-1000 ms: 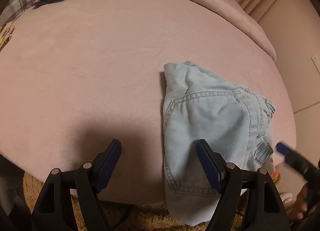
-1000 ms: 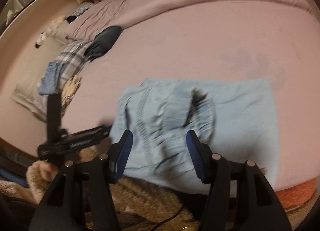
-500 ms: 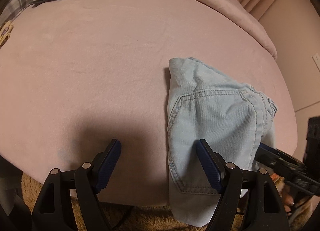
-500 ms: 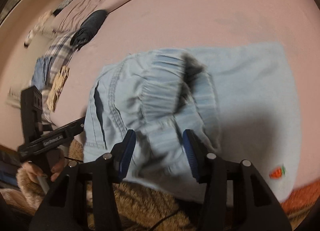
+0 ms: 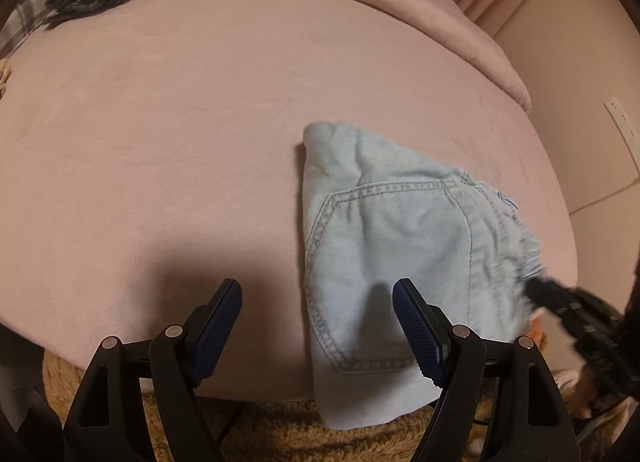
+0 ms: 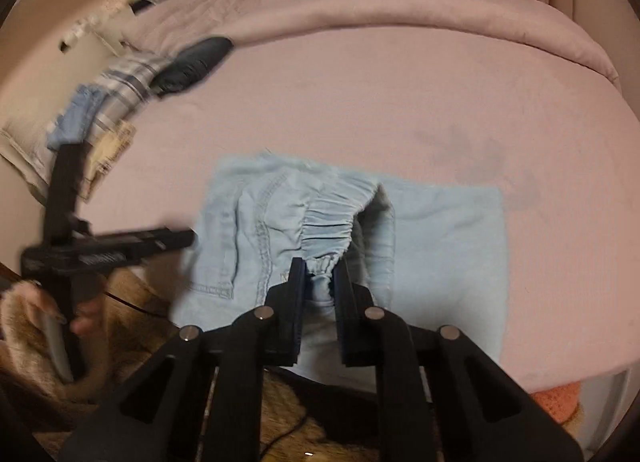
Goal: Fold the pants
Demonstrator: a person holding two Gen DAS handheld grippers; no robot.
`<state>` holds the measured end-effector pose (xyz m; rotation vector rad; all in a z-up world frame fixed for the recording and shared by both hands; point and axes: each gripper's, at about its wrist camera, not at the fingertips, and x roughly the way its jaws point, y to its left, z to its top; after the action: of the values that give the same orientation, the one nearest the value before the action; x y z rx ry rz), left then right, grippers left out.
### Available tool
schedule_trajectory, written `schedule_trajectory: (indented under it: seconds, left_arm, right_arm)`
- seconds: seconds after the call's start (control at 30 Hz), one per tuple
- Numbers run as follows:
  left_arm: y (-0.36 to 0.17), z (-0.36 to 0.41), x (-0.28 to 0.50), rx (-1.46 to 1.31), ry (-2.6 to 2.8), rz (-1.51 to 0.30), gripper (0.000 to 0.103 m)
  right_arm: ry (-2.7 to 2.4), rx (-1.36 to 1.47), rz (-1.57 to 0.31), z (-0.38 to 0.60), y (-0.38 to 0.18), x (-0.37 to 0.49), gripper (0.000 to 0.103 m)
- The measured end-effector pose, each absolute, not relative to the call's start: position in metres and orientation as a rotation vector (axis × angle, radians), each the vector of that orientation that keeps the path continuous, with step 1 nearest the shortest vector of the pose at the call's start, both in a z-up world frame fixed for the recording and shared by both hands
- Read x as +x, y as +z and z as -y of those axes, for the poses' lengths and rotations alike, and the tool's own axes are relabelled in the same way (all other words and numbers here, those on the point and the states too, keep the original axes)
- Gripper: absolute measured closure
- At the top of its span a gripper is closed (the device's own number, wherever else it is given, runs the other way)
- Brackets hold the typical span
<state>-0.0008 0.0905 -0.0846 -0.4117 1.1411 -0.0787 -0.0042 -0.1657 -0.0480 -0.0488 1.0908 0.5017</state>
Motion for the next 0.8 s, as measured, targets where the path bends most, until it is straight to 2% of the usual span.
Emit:
schedule_trajectory:
  seconds: [0.13, 0.23, 0.3, 0.37, 0.43, 0.67, 0.8]
  left_arm:
    - [-0.101, -0.086, 0.002, -0.380, -0.058, -1.193, 0.025]
    - [-0.101, -0.089, 0.001, -0.387, -0.064, -1.187, 0.025]
    - [-0.102, -0.091, 0.000, -0.395, -0.065, -1.187, 0.025]
    - [-0.104, -0.092, -0.003, -0.395, -0.065, -1.184, 0.025]
    - [-0.104, -0.093, -0.006, -0.391, -0.064, -1.182, 0.025]
    - [-0.101, -0.092, -0.009, -0.396, -0.062, -1.181, 0.025]
    - [-0.099, -0.093, -0.013, -0.403, -0.072, -1.178, 0.025]
  right_arm:
    - [0.470, 0.021, -1.180, 0.172, -0.090, 0.009, 0.089]
    - [0.473, 0.074, -1.195, 0.184, -0.079, 0.008, 0.087]
    - [0.446, 0.046, -1.173, 0.190, -0.066, 0.004, 0.076]
    - [0.415, 0.032, -1.122, 0.198, -0.053, 0.000, 0.056]
    - [0.425, 0.079, -1.123, 0.203, -0.052, 0.003, 0.043]
    - [0.510, 0.199, -1.263, 0.186, -0.105, 0.025, 0.043]
    - [0.468, 0.112, -1.196, 0.164, -0.100, 0.017, 0.050]
